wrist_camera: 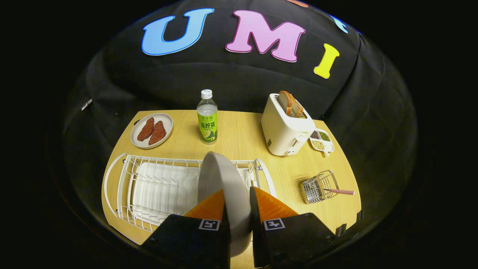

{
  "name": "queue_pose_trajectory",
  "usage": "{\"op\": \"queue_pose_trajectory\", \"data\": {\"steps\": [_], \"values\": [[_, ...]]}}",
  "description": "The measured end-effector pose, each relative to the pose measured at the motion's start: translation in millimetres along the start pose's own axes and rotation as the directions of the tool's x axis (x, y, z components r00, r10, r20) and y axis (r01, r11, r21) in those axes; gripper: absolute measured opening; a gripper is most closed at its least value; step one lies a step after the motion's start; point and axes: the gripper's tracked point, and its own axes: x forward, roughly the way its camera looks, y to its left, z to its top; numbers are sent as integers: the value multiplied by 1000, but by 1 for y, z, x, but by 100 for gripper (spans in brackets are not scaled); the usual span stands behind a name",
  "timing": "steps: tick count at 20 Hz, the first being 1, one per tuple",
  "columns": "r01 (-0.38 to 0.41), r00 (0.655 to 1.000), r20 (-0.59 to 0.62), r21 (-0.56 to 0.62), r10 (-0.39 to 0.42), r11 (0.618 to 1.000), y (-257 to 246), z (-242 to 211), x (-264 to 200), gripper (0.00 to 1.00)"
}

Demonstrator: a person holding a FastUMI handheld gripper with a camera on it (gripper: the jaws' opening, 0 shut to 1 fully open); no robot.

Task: Take the plate from the dish rack, then take the spoon from the basket and place it into the plate.

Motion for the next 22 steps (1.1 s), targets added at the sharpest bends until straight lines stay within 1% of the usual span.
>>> {"op": "queue_pose_trajectory", "data": {"steps": [3,4,6,8,10,12,14,17,20,22], "values": [[-19,1000,-16,71,20,997,-16,-8,-2,28],[-39,999,-16,80,41,996,-19,-11,-4,28],[-114,993,-13,103,116,988,-17,-15,-12,28],[-202,979,-11,147,205,968,-15,-19,-27,28],[-288,956,-2,172,293,942,-19,-24,-44,28],[-359,932,7,170,363,918,-32,-27,-61,27],[-428,902,17,175,432,887,-49,-30,-79,28],[-514,853,13,185,521,837,-85,-46,-104,27],[-578,809,18,202,587,790,-132,-72,-121,28],[-590,799,13,214,602,779,-167,-100,-122,28]]}}
